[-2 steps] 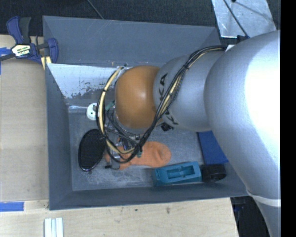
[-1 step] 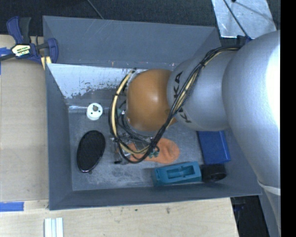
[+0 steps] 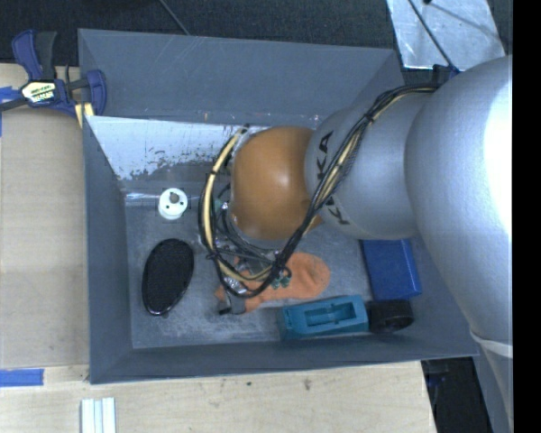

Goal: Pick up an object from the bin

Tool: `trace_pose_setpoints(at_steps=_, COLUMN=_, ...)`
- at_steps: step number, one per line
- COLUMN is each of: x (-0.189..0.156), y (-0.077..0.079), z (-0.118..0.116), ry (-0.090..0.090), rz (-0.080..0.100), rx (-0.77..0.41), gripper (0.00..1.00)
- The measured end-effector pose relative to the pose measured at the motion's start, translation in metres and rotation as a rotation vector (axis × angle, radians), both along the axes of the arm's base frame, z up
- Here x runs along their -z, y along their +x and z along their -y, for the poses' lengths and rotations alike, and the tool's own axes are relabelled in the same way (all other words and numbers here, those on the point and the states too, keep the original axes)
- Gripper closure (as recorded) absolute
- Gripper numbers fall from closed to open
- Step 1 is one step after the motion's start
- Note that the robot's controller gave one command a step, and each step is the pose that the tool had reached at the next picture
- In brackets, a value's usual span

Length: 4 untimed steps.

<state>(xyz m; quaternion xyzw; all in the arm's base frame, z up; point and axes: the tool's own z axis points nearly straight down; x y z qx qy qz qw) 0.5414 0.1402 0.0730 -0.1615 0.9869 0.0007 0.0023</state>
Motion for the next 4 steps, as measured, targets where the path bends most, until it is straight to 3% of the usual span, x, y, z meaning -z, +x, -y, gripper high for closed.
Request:
trace_pose_setpoints(at_steps=1, x=-0.0001, y=0.0, z=0.0, ry=0.0, rz=0.0, rx=0.001, gripper=1.0)
trace_pose_setpoints(at_steps=2, x=0.0, y=0.0, z=0.0, ry=0.0, rz=-0.001, rx=0.001, gripper=0.0)
trace_pose_setpoints(at_steps=3, x=-0.0001, y=0.0, z=0.0001, ry=0.0, rz=-0.001, rx=0.001, gripper=1.0)
trace_pose_setpoints(at_steps=4, x=0.0, y=-0.0001, z=0.0, ry=0.0, rz=-0.001, rx=0.001, gripper=0.0)
